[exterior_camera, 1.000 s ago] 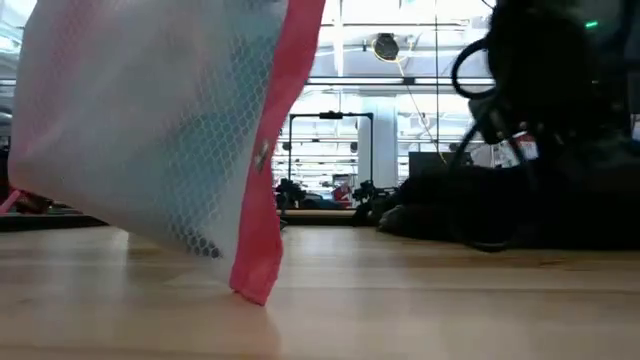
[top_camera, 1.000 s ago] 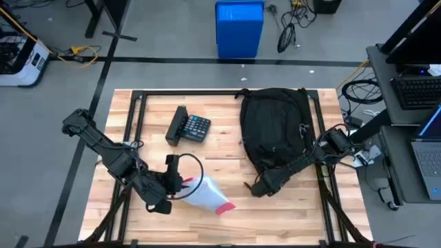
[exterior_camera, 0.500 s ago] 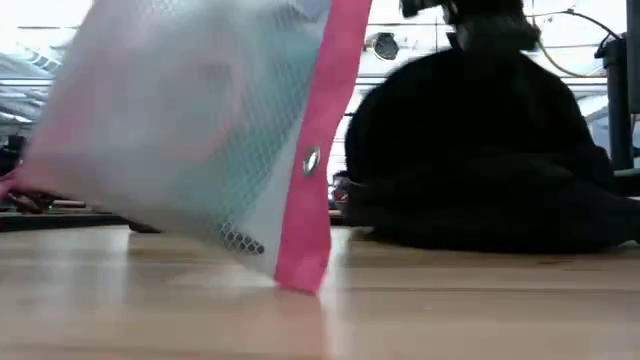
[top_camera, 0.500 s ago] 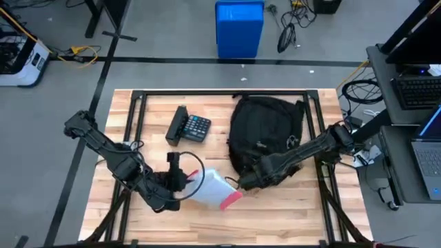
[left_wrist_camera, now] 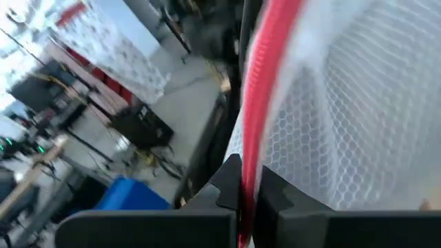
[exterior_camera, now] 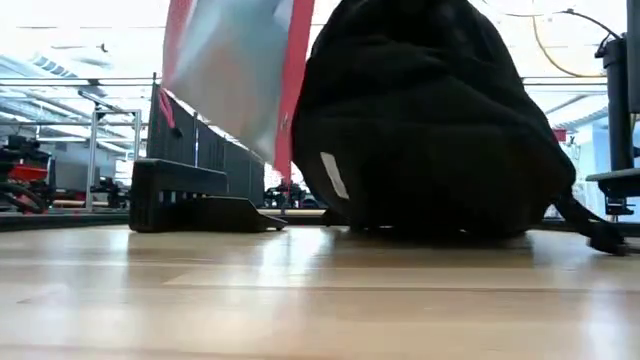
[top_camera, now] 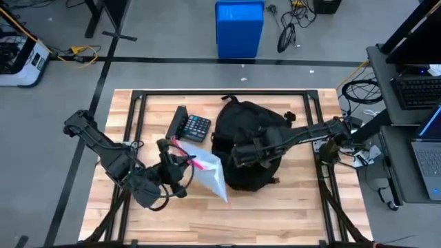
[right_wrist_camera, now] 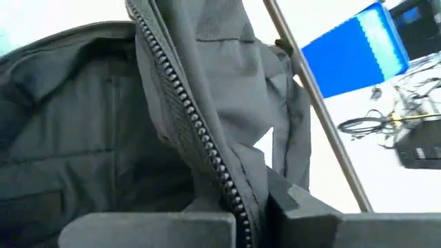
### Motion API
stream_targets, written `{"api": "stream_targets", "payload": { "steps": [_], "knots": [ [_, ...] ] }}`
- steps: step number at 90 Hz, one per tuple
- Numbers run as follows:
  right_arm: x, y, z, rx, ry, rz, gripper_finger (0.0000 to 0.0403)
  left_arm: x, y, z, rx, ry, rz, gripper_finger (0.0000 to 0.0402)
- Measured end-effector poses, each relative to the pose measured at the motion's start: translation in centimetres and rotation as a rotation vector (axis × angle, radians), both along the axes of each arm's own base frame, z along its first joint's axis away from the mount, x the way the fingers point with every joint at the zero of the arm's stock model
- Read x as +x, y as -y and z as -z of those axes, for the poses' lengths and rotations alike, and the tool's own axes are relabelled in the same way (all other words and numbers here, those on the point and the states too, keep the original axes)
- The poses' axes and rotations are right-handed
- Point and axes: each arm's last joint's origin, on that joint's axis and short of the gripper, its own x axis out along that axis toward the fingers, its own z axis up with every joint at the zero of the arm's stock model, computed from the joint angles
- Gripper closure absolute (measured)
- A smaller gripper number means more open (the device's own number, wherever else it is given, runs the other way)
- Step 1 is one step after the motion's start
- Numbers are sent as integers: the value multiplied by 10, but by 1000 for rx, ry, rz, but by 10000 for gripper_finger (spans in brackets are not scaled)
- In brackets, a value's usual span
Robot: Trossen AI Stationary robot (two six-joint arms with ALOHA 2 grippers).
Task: Unpack backpack
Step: Put the white zip bag into the black backpack
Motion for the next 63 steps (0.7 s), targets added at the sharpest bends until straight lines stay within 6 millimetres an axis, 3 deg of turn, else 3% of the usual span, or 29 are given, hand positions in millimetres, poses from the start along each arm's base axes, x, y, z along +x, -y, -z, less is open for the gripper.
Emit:
{"api": "stream_targets", "payload": {
  "steps": [41, 53, 63],
  "knots": [
    [10, 0, -2, 57, 114, 29, 403, 1, 10, -64, 153, 183, 41, 402],
    [13, -1, -3, 60, 141, 19, 403, 2, 8, -67, 138, 210, 31, 402],
    [13, -1, -3, 61, 143, 17, 403, 11, 7, -48, 40, 225, 89, 402]
  ]
}}
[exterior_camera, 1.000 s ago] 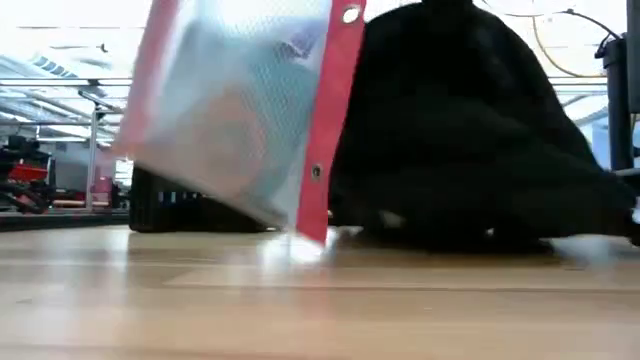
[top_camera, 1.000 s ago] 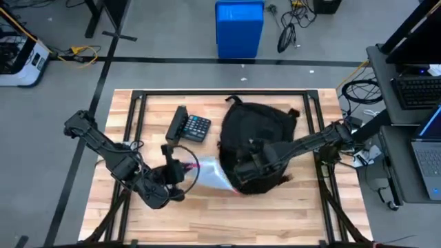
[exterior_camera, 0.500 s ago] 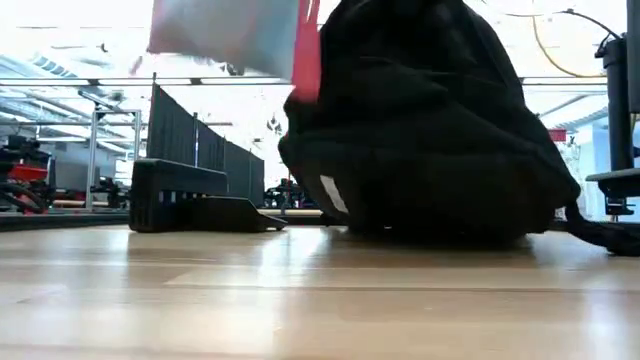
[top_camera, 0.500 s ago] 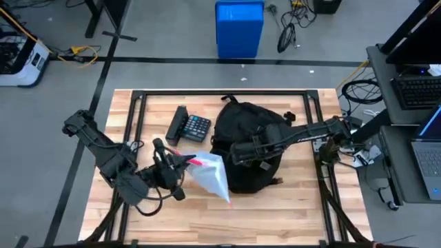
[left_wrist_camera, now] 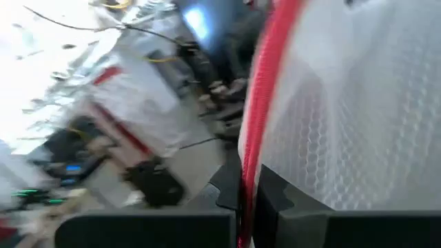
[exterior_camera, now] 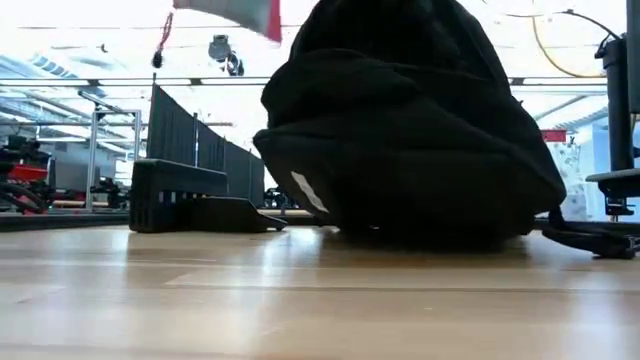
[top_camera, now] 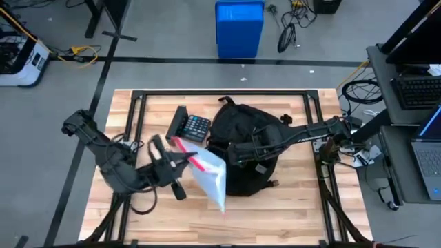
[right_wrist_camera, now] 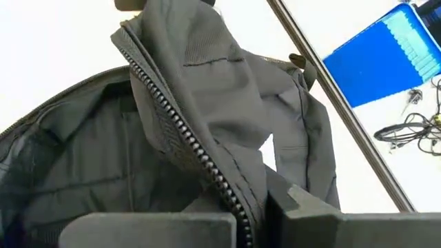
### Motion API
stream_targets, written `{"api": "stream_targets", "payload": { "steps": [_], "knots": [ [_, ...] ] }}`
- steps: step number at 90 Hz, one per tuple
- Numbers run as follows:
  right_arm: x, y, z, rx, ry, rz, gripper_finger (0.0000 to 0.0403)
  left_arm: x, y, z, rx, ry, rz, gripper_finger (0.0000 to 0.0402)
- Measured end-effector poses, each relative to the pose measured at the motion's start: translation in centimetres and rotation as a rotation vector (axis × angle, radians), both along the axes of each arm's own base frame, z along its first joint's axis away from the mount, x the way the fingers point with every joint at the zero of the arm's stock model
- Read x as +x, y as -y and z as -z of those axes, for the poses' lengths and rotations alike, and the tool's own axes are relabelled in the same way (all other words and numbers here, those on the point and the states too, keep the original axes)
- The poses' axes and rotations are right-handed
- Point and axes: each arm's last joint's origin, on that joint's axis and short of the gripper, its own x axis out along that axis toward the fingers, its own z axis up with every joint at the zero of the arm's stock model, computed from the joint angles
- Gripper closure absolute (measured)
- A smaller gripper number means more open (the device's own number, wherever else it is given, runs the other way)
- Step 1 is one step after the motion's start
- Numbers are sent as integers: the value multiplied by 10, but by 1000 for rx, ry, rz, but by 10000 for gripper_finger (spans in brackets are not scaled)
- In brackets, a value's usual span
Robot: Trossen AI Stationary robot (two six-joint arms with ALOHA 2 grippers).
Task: Unpack backpack
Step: Put the white zip bag into the black backpack
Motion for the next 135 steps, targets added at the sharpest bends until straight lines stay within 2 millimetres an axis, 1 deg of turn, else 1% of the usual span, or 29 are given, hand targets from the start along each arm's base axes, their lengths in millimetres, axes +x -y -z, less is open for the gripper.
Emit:
{"api": "stream_targets", "payload": {
  "steps": [7, 13, 18, 22, 26, 33, 40, 49, 60, 66, 71, 77, 91, 96, 107, 114, 119, 127, 135],
  "knots": [
    [0, -1, 0, 0, 6, -4, 403, 13, 0, 22, -11, -37, 39, 402],
    [0, -3, 0, -2, 9, -11, 403, 26, -4, 44, -9, -80, 7, 402],
    [0, -4, 0, -3, 9, -17, 403, 35, -9, 58, -16, -104, -23, 402],
    [0, -5, 0, -2, 8, -20, 403, 40, -13, 65, -19, -109, -43, 402],
    [0, -6, 0, -2, 9, -23, 403, 45, -16, 67, -25, -100, -59, 402],
    [0, -8, 0, 1, 14, -27, 403, 49, -19, 64, -9, -73, -65, 402],
    [-1, -10, 0, 1, 14, -33, 403, 50, -17, 53, 19, -11, -57, 402],
    [-1, -12, -1, 0, 14, -36, 403, 42, -7, 35, 84, 83, -16, 402],
    [-1, -12, -1, -2, 18, -33, 403, 30, 5, 15, 138, 223, 91, 402],
    [-1, -11, -1, -16, 23, -27, 403, 26, 9, 9, 135, 272, 134, 402],
    [-1, -11, -1, -19, 24, -25, 403, 26, 10, 10, 121, 276, 157, 402],
    [-1, -11, -1, -18, 25, -25, 403, 30, 8, 21, 106, 235, 166, 402],
    [-1, -13, -1, -19, 23, -31, 403, 45, -3, 65, 9, 63, 206, 402],
    [-1, -13, -1, -20, 22, -37, 403, 49, -7, 77, -45, 31, 249, 402],
    [-2, -16, -1, -21, 21, -47, 403, 53, -17, 94, -134, 1, 248, 402],
    [-2, -18, -1, -21, 25, -56, 403, 56, -25, 102, -164, -12, 230, 402],
    [-2, -20, -1, -21, 27, -61, 403, 59, -30, 107, -198, -19, 249, 402],
    [-2, -20, -2, -20, 31, -63, 403, 67, -38, 118, -254, -48, 267, 402],
    [-2, -20, -2, -22, 29, -68, 403, 78, -46, 135, -299, -105, 240, 402]
  ]
}}
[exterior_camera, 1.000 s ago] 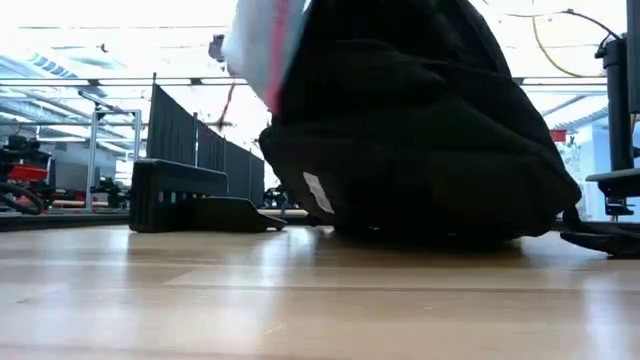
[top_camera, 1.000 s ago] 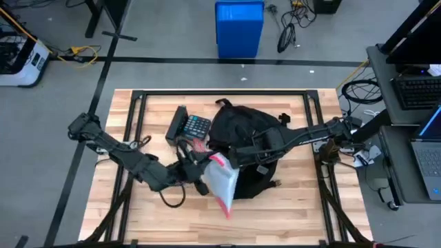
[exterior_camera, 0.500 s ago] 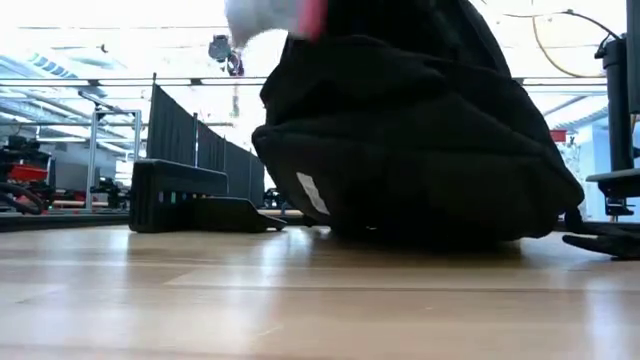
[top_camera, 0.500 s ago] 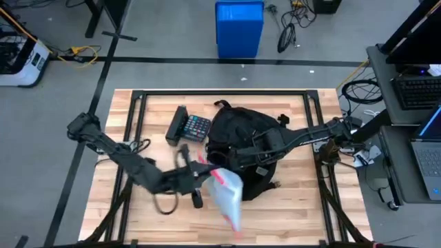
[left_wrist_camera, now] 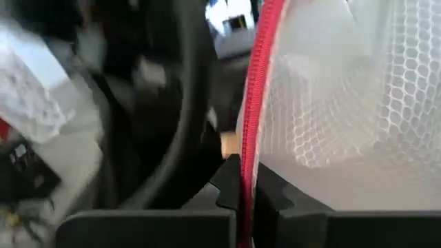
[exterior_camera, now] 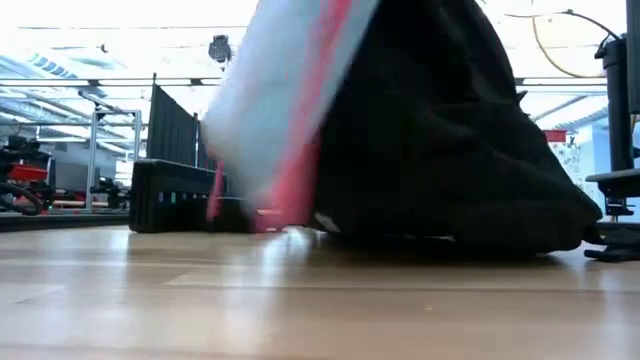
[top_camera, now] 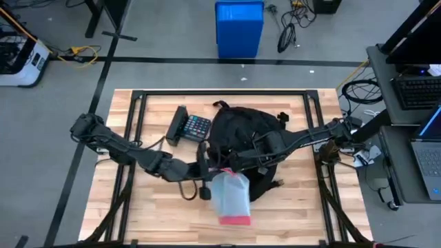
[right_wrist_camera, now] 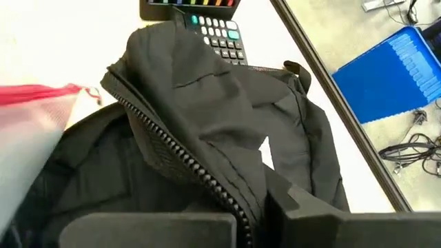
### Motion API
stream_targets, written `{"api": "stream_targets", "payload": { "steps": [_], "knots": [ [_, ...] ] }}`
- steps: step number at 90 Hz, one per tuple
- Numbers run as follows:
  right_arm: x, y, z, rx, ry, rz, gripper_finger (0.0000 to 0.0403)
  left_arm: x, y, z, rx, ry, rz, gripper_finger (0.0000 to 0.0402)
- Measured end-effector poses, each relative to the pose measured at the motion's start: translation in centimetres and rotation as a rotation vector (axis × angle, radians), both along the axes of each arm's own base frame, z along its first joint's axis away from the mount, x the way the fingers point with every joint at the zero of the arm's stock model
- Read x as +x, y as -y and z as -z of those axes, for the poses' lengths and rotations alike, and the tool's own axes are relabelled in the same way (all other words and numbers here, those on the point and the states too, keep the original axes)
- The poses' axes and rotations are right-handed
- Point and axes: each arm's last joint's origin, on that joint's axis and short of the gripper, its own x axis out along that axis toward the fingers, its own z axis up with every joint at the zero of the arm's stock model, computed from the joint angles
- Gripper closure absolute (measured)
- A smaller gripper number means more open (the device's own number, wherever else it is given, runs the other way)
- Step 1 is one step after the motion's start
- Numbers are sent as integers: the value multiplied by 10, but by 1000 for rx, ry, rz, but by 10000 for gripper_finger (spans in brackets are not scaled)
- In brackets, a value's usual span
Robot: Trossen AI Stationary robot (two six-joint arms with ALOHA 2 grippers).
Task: Unpack backpack
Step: Put the white zip bag into the black backpack
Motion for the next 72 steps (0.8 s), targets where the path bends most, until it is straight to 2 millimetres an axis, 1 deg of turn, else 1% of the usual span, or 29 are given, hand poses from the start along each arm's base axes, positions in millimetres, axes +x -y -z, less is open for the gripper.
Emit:
{"api": "stream_targets", "payload": {
  "steps": [8, 20, 35, 42, 56, 63, 67, 72],
  "knots": [
    [1, 0, 0, -1, 3, -7, 403, 10, -10, 16, -27, -63, -34, 402],
    [2, -4, -1, -5, 13, -35, 403, 25, -26, 35, -86, -100, -110, 402],
    [4, -12, -2, -9, 45, -71, 403, 41, -55, 54, -254, -132, -173, 402],
    [4, -15, -3, -11, 53, -82, 403, 47, -66, 62, -292, -140, -214, 402],
    [3, -20, -3, -4, 63, -89, 403, 47, -87, 66, -289, -117, -407, 402],
    [2, -23, -3, 0, 67, -96, 403, 46, -97, 68, -324, -117, -482, 402],
    [2, -25, -3, 8, 70, -102, 403, 45, -100, 70, -355, -126, -502, 402],
    [2, -26, -3, 14, 72, -103, 403, 45, -99, 72, -415, -149, -487, 402]
  ]
}}
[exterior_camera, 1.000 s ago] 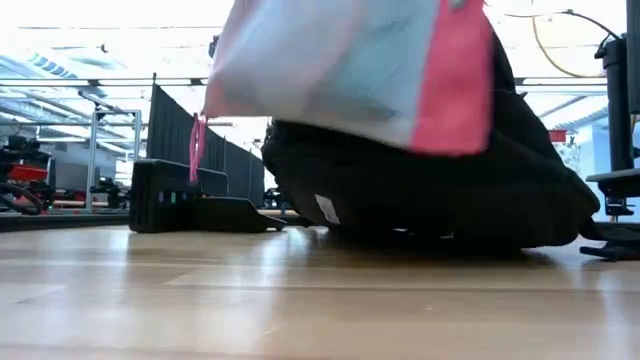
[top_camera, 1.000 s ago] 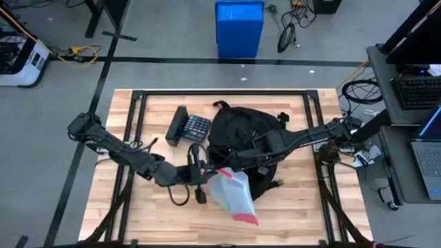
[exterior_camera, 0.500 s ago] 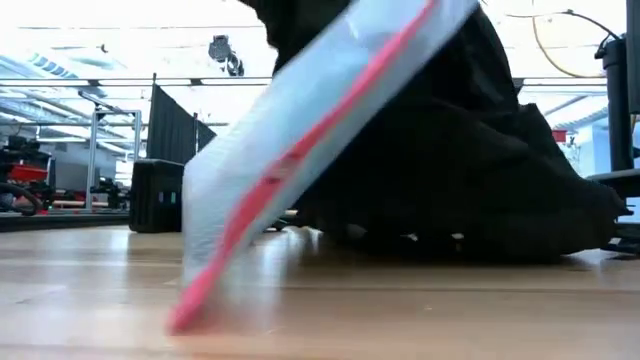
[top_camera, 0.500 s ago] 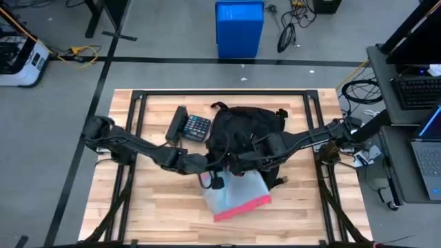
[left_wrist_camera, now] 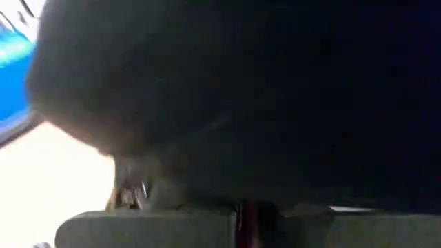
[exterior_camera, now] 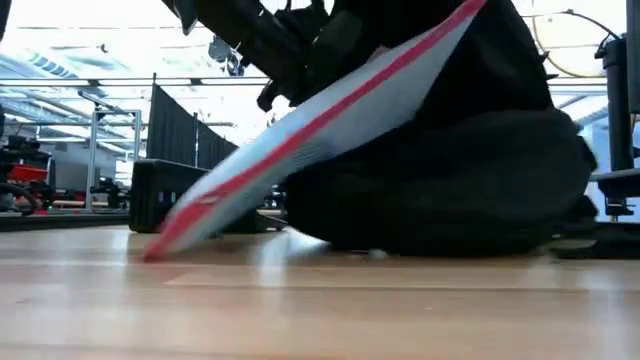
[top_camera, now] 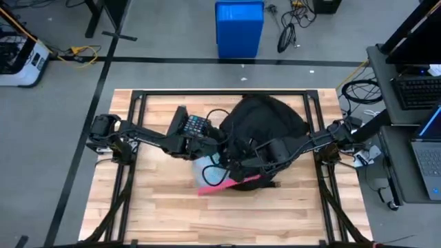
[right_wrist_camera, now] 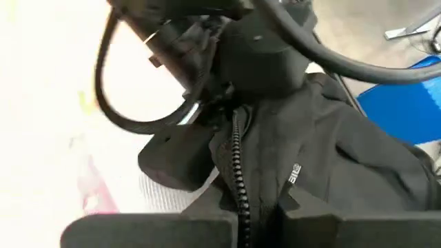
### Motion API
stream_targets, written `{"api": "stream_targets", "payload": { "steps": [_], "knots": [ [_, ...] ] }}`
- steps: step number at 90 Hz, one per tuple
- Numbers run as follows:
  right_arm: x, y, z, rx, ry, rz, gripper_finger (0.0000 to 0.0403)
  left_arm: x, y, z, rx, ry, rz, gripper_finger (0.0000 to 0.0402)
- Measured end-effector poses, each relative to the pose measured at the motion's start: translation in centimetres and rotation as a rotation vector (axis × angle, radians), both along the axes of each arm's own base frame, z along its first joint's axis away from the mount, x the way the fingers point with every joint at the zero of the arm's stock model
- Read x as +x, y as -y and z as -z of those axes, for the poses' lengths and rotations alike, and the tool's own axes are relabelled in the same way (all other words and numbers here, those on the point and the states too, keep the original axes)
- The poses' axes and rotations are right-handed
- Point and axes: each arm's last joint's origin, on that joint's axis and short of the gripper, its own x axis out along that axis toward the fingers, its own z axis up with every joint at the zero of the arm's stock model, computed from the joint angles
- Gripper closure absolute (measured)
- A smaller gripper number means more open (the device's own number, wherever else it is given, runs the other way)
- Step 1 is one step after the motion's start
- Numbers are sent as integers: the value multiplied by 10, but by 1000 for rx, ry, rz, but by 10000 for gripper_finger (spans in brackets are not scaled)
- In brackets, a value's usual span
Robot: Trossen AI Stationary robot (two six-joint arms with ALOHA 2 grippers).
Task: Unpack backpack
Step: Put the white zip bag into the black backpack
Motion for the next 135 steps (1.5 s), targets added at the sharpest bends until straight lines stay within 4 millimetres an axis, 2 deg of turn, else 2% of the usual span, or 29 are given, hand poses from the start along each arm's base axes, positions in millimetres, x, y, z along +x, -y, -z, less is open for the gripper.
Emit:
{"api": "stream_targets", "payload": {
  "steps": [11, 28, 36, 48, 69, 94, 112, 135],
  "knots": [
    [1, -1, 1, 10, -3, -5, 403, 0, 4, 1, -92, 18, 40, 402],
    [7, -3, 6, 39, 4, -23, 403, 5, 5, -6, -108, 92, 97, 402],
    [10, -5, 14, 37, -3, -26, 403, 6, 6, -7, -118, 97, 115, 402],
    [12, -5, 23, 29, -16, -33, 403, 7, 3, 5, -97, 41, 64, 402],
    [14, -6, 27, 18, -38, -48, 402, 11, 2, 15, -108, 21, 45, 402],
    [10, -11, 26, -39, -87, -144, 341, 11, 1, 16, -88, 9, 54, 402],
    [-3, -42, 26, -77, -115, -267, 305, 11, 2, 17, -80, 3, 62, 402],
    [-36, -97, 31, -92, -149, -393, 285, 12, 2, 16, -69, -4, 85, 402]
  ]
}}
